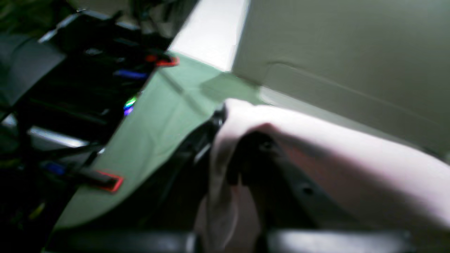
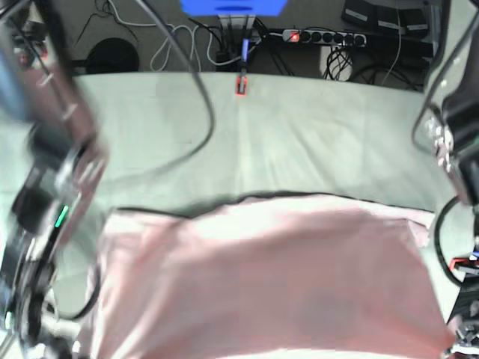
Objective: Layout the t-shirt on the table in an organized manner, then fold the t-shirt properly
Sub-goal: 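Lift the shirt with both grippers, shake it out, and lay it flat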
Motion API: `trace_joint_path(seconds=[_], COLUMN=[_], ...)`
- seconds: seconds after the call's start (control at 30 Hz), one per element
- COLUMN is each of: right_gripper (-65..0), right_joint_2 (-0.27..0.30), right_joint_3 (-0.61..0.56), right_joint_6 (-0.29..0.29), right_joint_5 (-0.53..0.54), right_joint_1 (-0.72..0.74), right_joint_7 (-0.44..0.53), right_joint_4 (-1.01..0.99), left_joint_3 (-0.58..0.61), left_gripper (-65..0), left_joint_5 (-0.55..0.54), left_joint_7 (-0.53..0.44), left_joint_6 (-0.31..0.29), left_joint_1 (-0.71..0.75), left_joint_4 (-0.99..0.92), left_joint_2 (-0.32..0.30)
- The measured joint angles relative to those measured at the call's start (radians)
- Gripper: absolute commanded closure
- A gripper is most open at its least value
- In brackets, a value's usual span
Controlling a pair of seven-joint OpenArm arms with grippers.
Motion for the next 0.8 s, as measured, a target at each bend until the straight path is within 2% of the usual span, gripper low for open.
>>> trace_joint_path(seconds=[0.07, 0.1, 0.17, 0.23, 0.33, 0.43, 0.5, 0.63, 0.8], right_gripper=[-0.1, -2.6, -10.2, -20.6, -35.0, -44.8, -47.9, -50.0, -50.2], right_joint_2=[0.007, 0.007, 0.001, 0.004, 0.021, 0.027, 0.026, 0.033, 0.081], right_joint_3=[0.001, 0.001, -0.003, -0.003, -0.003, 0.002, 0.002, 0.002, 0.006], right_joint_6=[-0.011, -0.010, -0.004, 0.002, 0.001, -0.002, -0.002, 0.002, -0.008], right_joint_5=[-0.055, -0.086, -0.157, -0.191, -0.198, -0.204, -0.202, -0.196, -0.202], right_joint_1=[0.086, 0.124, 0.184, 0.208, 0.200, 0.187, 0.175, 0.118, -0.039], right_joint_7=[0.087, 0.137, 0.183, 0.218, 0.241, 0.246, 0.261, 0.254, 0.242], right_joint_4=[-0.153, -0.222, -0.324, -0.382, -0.416, -0.417, -0.412, -0.407, -0.321], left_joint_3=[0.001, 0.001, 0.002, -0.001, -0.005, -0.006, -0.006, -0.006, -0.011], left_gripper=[-3.1, -5.9, -14.7, -25.0, -34.8, -44.4, -49.8, -56.3, -58.0], left_joint_5=[0.043, 0.066, 0.093, 0.103, 0.119, 0.119, 0.115, 0.110, 0.113], left_joint_7=[-0.061, -0.074, -0.086, -0.099, -0.096, -0.097, -0.098, -0.105, -0.098], left_joint_6=[0.007, 0.005, -0.003, -0.012, 0.005, 0.011, 0.008, -0.001, 0.004], left_joint_1=[-0.066, -0.100, -0.167, -0.209, -0.208, -0.195, -0.203, -0.195, -0.033], left_joint_4=[-0.129, -0.176, -0.269, -0.338, -0.389, -0.392, -0.392, -0.384, -0.328], left_joint_2=[0.003, 0.014, 0.032, 0.037, 0.022, 0.027, 0.037, 0.033, -0.002])
